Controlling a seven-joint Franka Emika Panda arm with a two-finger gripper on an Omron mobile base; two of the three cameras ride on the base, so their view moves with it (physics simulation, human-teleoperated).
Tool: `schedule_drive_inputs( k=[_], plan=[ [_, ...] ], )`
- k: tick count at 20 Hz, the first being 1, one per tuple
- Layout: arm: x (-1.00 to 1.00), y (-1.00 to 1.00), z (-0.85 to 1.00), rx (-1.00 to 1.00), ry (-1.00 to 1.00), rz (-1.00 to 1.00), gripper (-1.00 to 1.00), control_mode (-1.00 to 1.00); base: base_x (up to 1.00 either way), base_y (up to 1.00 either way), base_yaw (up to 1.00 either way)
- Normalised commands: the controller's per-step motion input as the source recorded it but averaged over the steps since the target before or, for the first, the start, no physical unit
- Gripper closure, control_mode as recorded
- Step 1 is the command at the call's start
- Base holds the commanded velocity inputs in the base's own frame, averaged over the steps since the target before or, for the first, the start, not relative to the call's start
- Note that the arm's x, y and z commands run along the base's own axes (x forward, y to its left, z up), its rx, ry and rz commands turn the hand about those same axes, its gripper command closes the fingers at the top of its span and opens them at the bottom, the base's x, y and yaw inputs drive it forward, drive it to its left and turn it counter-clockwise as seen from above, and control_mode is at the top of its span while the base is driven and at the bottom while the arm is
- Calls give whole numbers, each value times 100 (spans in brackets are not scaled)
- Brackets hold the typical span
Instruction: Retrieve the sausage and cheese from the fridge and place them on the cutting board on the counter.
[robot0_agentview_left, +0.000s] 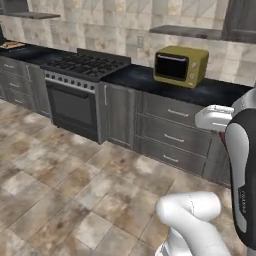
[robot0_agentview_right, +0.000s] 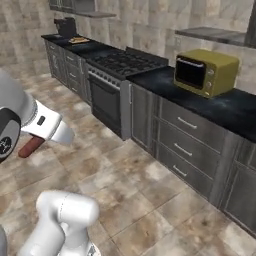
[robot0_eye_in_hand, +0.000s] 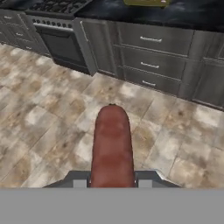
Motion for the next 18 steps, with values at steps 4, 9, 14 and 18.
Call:
schedule_drive_inputs(
  k=[4, 9, 14, 18],
  plan=[
    [0, 0, 0, 0, 0, 0, 100, 100, 100, 10, 55],
    [0, 0, 0, 0, 0, 0, 100, 100, 100, 11, 40],
    [0, 0, 0, 0, 0, 0, 100, 100, 100, 1, 39],
    [0, 0, 0, 0, 0, 0, 100, 100, 100, 5, 31]
  ],
)
